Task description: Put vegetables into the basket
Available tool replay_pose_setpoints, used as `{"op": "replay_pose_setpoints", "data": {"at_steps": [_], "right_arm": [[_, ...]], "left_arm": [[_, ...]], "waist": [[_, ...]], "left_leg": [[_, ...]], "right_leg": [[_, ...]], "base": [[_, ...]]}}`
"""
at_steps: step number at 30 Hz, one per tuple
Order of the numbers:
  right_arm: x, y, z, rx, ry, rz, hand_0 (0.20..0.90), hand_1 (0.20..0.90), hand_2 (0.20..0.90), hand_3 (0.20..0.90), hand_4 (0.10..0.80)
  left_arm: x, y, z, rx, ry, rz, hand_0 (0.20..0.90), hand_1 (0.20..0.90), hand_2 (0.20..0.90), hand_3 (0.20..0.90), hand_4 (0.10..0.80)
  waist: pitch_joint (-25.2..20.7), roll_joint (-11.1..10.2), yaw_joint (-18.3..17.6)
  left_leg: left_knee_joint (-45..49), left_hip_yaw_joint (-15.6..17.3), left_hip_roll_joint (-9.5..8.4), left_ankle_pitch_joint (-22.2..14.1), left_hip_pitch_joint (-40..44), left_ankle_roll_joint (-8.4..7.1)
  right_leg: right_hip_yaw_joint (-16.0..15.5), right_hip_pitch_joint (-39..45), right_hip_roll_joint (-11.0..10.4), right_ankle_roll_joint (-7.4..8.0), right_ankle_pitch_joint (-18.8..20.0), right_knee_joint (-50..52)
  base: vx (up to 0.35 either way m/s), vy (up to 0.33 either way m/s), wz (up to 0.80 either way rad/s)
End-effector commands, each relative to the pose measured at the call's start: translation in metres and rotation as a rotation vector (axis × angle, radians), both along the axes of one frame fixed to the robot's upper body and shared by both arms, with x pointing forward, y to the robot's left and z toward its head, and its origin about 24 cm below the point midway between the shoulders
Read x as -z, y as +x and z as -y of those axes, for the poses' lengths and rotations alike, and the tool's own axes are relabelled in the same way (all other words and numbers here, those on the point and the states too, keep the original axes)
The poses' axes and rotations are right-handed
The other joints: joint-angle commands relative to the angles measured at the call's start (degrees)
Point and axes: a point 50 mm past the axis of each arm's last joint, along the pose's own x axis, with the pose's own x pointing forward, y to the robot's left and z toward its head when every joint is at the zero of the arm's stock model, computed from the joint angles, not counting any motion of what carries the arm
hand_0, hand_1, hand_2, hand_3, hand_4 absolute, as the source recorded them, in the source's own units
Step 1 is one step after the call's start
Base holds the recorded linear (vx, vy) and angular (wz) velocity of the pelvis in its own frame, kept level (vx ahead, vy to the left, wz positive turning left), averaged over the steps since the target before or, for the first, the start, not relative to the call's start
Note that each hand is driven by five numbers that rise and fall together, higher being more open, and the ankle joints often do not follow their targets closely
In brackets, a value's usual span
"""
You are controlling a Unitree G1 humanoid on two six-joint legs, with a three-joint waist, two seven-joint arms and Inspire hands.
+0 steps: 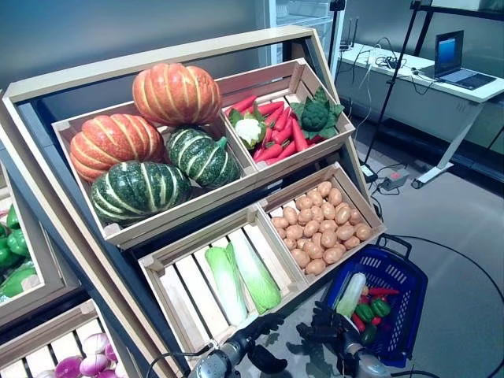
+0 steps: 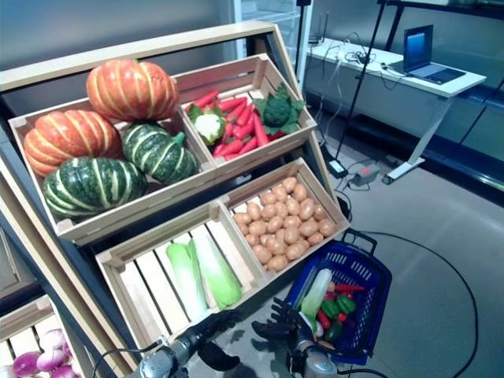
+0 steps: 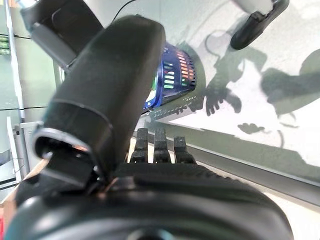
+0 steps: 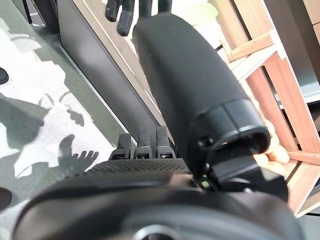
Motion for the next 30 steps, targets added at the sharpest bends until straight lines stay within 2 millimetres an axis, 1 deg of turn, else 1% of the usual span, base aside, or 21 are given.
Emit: {"op": "replay_pose_setpoints", "data": {"at_steps": [1, 2, 3, 5, 6, 9, 11, 12, 14, 16, 19, 20, 23, 27, 30], "right_arm": [[-0.023, 0.041, -0.022, -0.021, 0.021, 0.180, 0.900, 0.900, 0.900, 0.900, 0.800], [-0.023, 0.040, -0.021, -0.016, 0.021, 0.177, 0.900, 0.900, 0.900, 0.900, 0.800], [-0.023, 0.040, -0.021, -0.015, 0.021, 0.177, 0.900, 0.900, 0.900, 0.900, 0.800], [-0.023, 0.038, -0.021, 0.000, 0.019, 0.168, 0.900, 0.900, 0.900, 0.900, 0.800], [-0.023, 0.038, -0.021, 0.000, 0.019, 0.168, 0.900, 0.900, 0.900, 0.900, 0.800], [-0.021, 0.033, -0.018, 0.031, 0.022, 0.157, 0.900, 0.900, 0.900, 0.900, 0.800], [-0.021, 0.032, -0.016, 0.057, 0.028, 0.155, 0.900, 0.900, 0.900, 0.900, 0.800], [-0.021, 0.032, -0.016, 0.063, 0.030, 0.156, 0.900, 0.900, 0.900, 0.900, 0.800], [-0.025, 0.034, -0.014, 0.124, 0.055, 0.162, 0.900, 0.900, 0.900, 0.900, 0.800], [-0.027, 0.036, -0.011, 0.163, 0.075, 0.173, 0.900, 0.900, 0.900, 0.900, 0.800], [-0.033, 0.038, -0.010, 0.206, 0.098, 0.204, 0.900, 0.900, 0.900, 0.900, 0.800], [-0.035, 0.039, -0.010, 0.220, 0.103, 0.216, 0.900, 0.900, 0.900, 0.900, 0.800], [-0.038, 0.041, -0.008, 0.229, 0.112, 0.234, 0.900, 0.900, 0.900, 0.900, 0.800], [-0.043, 0.042, -0.006, 0.228, 0.125, 0.257, 0.900, 0.900, 0.900, 0.900, 0.800], [-0.045, 0.044, -0.009, 0.206, 0.129, 0.262, 0.900, 0.900, 0.900, 0.900, 0.800]], "left_arm": [[-0.059, 0.060, 0.009, -0.014, -0.173, 0.368, 0.900, 0.900, 0.900, 0.900, 0.800], [-0.068, 0.065, 0.008, -0.026, -0.186, 0.419, 0.900, 0.900, 0.900, 0.900, 0.800], [-0.070, 0.066, 0.007, -0.032, -0.189, 0.431, 0.900, 0.900, 0.900, 0.900, 0.800], [-0.093, 0.077, -0.001, -0.083, -0.191, 0.560, 0.900, 0.900, 0.900, 0.900, 0.800], [-0.093, 0.077, -0.001, -0.083, -0.190, 0.560, 0.900, 0.900, 0.900, 0.900, 0.800], [-0.114, 0.086, -0.016, -0.184, -0.164, 0.700, 0.900, 0.900, 0.900, 0.900, 0.800], [-0.121, 0.089, -0.025, -0.243, -0.146, 0.756, 0.900, 0.900, 0.900, 0.900, 0.800], [-0.122, 0.089, -0.026, -0.252, -0.143, 0.765, 0.900, 0.900, 0.900, 0.900, 0.800], [-0.129, 0.091, -0.037, -0.339, -0.104, 0.826, 0.900, 0.900, 0.900, 0.900, 0.800], [-0.131, 0.092, -0.045, -0.404, -0.065, 0.852, 0.900, 0.900, 0.900, 0.900, 0.800], [-0.128, 0.094, -0.057, -0.508, 0.030, 0.874, 0.900, 0.900, 0.900, 0.900, 0.800], [-0.125, 0.093, -0.062, -0.550, 0.078, 0.873, 0.900, 0.900, 0.900, 0.900, 0.800], [-0.118, 0.093, -0.071, -0.619, 0.151, 0.843, 0.900, 0.900, 0.900, 0.900, 0.800], [-0.110, 0.095, -0.078, -0.669, 0.220, 0.800, 0.900, 0.900, 0.900, 0.900, 0.800], [-0.108, 0.098, -0.082, -0.739, 0.234, 0.772, 0.900, 0.900, 0.900, 0.900, 0.800]], "waist": [[1.10, -3.39, 0.04], [1.16, -3.36, 0.18], [1.18, -3.36, 0.21], [1.22, -3.37, 0.68], [1.22, -3.39, 0.66], [1.00, -3.45, 1.23], [0.89, -3.49, 1.51], [0.88, -3.51, 1.52], [0.96, -3.67, 1.73], [1.07, -3.75, 1.71], [1.23, -3.92, 1.54], [1.24, -4.03, 1.39], [1.20, -4.18, 0.98], [1.10, -4.38, 0.42], [1.36, -4.45, 0.20]], "left_leg": [[0.08, 0.85, -2.28, -4.00, 0.41, 2.30], [0.08, 0.76, -2.27, -4.01, 0.40, 2.29], [0.08, 0.74, -2.26, -4.01, 0.41, 2.28], [0.08, 0.46, -2.29, -4.08, 0.46, 2.27], [0.08, 0.45, -2.29, -4.07, 0.47, 2.27], [0.08, 0.05, -2.34, -4.17, 0.59, 2.21], [0.08, -0.12, -2.34, -4.16, 0.61, 2.18], [0.08, -0.15, -2.34, -4.16, 0.61, 2.18], [0.08, -0.39, -2.34, -4.05, 0.60, 2.10], [0.08, -0.45, -2.28, -3.94, 0.59, 2.02], [0.08, -0.71, -2.32, -3.86, 0.54, 1.97], [0.08, -0.72, -2.34, -3.85, 0.59, 1.97], [0.08, -0.51, -2.24, -3.77, 0.80, 1.88], [0.08, 0.05, -2.10, -3.63, 1.28, 1.82], [0.08, 1.02, -1.90, -3.20, 2.05, 1.86]], "right_leg": [[0.60, 1.93, -1.70, -1.30, -1.18, 0.11], [0.47, 1.98, -1.73, -1.31, -1.22, 0.11], [0.43, 2.01, -1.74, -1.31, -1.23, 0.11], [0.01, 2.23, -1.83, -1.38, -1.27, 0.11], [-0.01, 2.25, -1.83, -1.38, -1.27, 0.11], [-0.67, 2.63, -1.94, -1.46, -1.43, 0.11], [-0.95, 2.75, -1.98, -1.52, -1.44, 0.11], [-0.99, 2.77, -1.99, -1.53, -1.45, 0.11], [-1.12, 2.86, -1.92, -1.66, -1.43, 0.11], [-1.13, 2.92, -1.88, -1.76, -1.41, 0.11], [-1.07, 2.98, -1.72, -1.91, -1.37, 0.11], [-1.09, 3.06, -1.66, -1.96, -1.36, 0.11], [-1.06, 3.23, -1.57, -1.94, -1.31, 0.11], [-1.01, 3.47, -1.56, -1.90, -1.29, 0.11], [-1.22, 3.64, -1.61, -2.03, -1.40, 0.57]], "base": [[0.000, 0.000, 0.00], [0.000, 0.000, 0.00], [0.000, 0.000, 0.00], [0.000, 0.000, 0.00], [0.001, -0.003, 0.03], [0.006, -0.006, 0.05], [0.006, -0.008, 0.11], [0.008, -0.015, 0.12], [0.008, -0.021, 0.07], [0.000, 0.000, 0.00], [0.000, 0.000, 0.00], [0.000, 0.000, 0.00], [0.031, 0.001, 0.01], [0.067, 0.013, 0.00], [0.069, 0.029, -0.03]]}}
